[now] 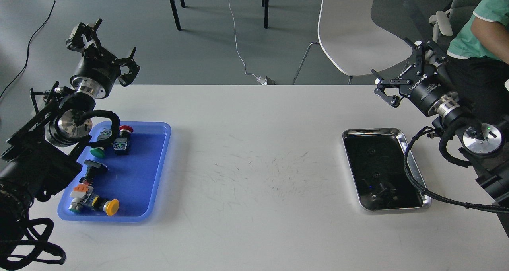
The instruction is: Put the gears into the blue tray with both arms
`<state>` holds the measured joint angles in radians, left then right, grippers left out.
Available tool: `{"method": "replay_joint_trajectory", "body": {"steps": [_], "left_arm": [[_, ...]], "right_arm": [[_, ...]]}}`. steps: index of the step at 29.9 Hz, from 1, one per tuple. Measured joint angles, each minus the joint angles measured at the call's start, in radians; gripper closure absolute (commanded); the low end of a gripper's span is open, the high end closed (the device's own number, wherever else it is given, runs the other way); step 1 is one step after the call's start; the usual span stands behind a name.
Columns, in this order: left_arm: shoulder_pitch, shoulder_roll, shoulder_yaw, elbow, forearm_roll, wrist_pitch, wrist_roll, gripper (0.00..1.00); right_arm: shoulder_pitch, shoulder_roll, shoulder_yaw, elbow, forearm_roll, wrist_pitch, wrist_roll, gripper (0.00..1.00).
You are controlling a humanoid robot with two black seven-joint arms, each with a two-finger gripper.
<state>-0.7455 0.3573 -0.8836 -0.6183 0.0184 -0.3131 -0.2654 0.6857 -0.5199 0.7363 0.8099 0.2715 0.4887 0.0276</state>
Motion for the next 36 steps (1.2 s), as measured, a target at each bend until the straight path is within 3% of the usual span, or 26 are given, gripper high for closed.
{"method": "replay_joint_trajectory", "body": {"steps": [36], "left_arm": [[-0.013,0.007,0.014,0.000,0.001,-0.025,0.006,0.02]], "right_arm": [[0.000,-0.008,-0.018,0.034,-0.002,0.000,-0.008,0.01]]}}
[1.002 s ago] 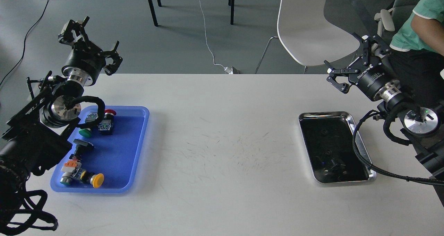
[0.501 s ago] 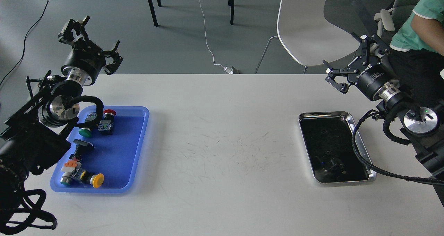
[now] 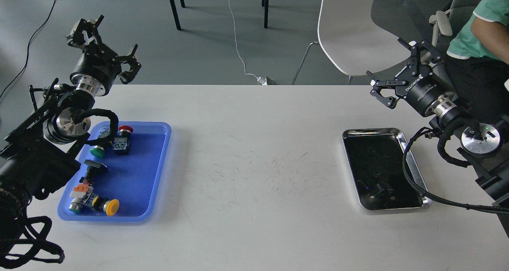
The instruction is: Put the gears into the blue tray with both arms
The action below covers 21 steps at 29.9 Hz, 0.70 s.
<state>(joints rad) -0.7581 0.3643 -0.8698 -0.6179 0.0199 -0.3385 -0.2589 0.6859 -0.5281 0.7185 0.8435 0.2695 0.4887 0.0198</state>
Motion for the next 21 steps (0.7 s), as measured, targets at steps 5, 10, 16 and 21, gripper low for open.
{"method": "replay_joint_trajectory", "body": {"steps": [5,10,16,21], "left_arm": [[0.000,-0.001,0.000,-0.002,0.000,-0.002,-0.003,0.02],[-0.001,-0.002,0.000,-0.002,0.000,-0.003,-0.003,0.02],[-0.002,-0.002,0.000,-0.002,0.000,-0.003,-0.005,0.02],[-0.005,-0.002,0.000,-0.005,0.000,-0.003,-0.005,0.02]], "right_arm": [[0.000,0.000,-0.001,0.000,0.000,0.000,0.000,0.01],[0.002,-0.002,-0.002,0.004,-0.001,0.000,-0.001,0.01],[0.006,-0.013,-0.003,0.007,-0.001,0.000,-0.003,0.01],[0.001,-0.022,-0.001,0.015,-0.002,0.000,-0.003,0.01]]}}
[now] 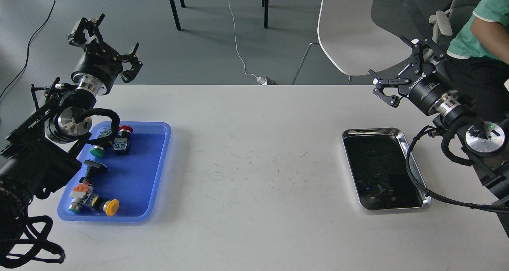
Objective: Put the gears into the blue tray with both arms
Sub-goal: 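Move the right gripper over the silver metal tray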
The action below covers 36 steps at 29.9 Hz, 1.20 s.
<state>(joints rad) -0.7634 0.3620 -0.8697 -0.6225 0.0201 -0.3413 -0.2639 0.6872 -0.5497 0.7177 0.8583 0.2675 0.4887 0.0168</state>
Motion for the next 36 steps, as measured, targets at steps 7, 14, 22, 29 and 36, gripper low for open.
{"method": "replay_joint_trajectory", "body": {"steps": [7,14,22,29,36], "left_arm": [[-0.001,-0.004,0.000,0.000,0.001,0.007,0.001,0.02],[-0.001,-0.004,0.000,0.000,0.001,0.008,0.002,0.02],[0.001,-0.003,0.009,-0.001,0.001,0.007,0.001,0.02],[-0.002,0.001,0.009,-0.032,0.002,0.018,0.000,0.02],[-0.002,0.006,0.009,-0.036,0.009,0.025,0.000,0.02]], "right_arm": [[-0.001,-0.001,0.001,0.001,-0.001,0.000,0.000,0.01],[0.001,-0.003,-0.002,-0.002,-0.030,0.000,0.001,0.01],[0.072,-0.084,-0.058,0.059,-0.276,-0.010,-0.010,0.01],[0.293,-0.176,-0.357,0.175,-0.606,-0.062,-0.059,0.01],[0.468,-0.226,-0.599,0.306,-0.900,-0.076,-0.079,0.01]]}}
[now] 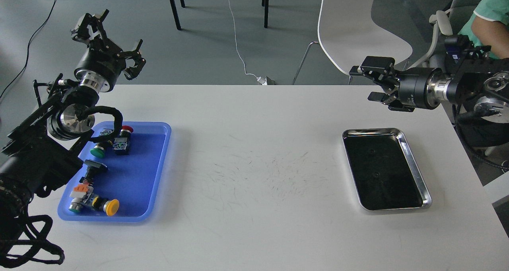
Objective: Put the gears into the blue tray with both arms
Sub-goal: 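Move the right gripper over the silver metal tray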
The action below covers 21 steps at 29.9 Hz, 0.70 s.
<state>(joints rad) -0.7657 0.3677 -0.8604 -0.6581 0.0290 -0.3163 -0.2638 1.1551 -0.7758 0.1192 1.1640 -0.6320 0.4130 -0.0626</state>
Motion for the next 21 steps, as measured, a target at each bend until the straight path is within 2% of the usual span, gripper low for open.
{"method": "replay_joint_trajectory", "body": {"steps": [5,21], "left_arm": [[0.000,0.007,0.000,0.000,0.000,0.000,0.000,0.02],[0.001,0.008,0.000,0.000,0.012,-0.001,0.000,0.02]], "right_arm": [[0.049,-0.004,-0.072,0.020,-0.057,0.000,-0.005,0.01],[0.048,-0.012,-0.088,0.027,-0.067,0.000,-0.011,0.01]]}}
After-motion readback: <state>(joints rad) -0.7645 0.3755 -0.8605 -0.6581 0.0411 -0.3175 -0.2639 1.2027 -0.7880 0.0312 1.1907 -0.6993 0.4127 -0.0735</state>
